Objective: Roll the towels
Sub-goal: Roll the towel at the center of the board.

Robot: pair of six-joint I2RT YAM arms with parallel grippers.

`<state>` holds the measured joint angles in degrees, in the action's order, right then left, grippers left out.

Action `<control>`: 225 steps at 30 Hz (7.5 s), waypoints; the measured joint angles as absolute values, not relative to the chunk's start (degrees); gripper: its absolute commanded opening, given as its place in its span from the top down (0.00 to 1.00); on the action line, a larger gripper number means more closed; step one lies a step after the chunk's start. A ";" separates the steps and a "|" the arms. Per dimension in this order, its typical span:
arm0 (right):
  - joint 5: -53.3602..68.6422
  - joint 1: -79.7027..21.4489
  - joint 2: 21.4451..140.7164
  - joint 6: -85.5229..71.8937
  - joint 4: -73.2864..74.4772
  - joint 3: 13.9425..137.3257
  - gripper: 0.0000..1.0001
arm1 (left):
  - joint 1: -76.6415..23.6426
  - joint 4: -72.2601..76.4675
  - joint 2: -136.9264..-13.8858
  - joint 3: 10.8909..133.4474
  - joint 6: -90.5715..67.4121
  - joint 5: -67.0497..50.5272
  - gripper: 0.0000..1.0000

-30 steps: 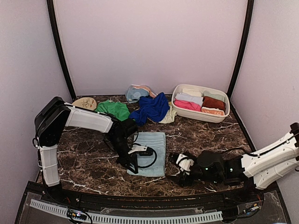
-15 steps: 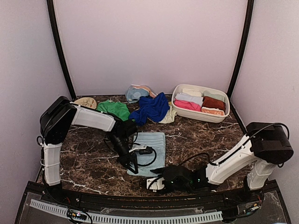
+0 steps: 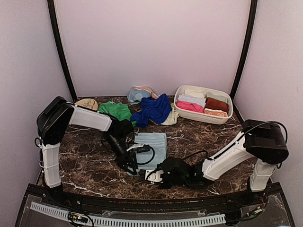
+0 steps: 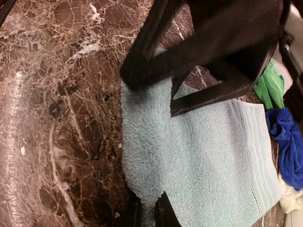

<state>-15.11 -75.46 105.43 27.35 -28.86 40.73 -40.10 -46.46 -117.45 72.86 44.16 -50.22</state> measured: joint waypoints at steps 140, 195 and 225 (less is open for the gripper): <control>-10.90 -52.80 63.86 -21.26 -16.78 28.56 0.00 | -40.77 -36.99 -114.37 69.69 36.97 -47.86 1.00; 5.74 -66.81 104.38 8.73 -20.95 45.39 1.00 | -32.53 -37.01 -94.30 60.01 40.38 -44.40 0.42; 44.25 -54.19 117.64 -19.90 -8.54 61.78 0.98 | -46.78 -24.14 -96.55 54.89 44.91 -26.79 0.74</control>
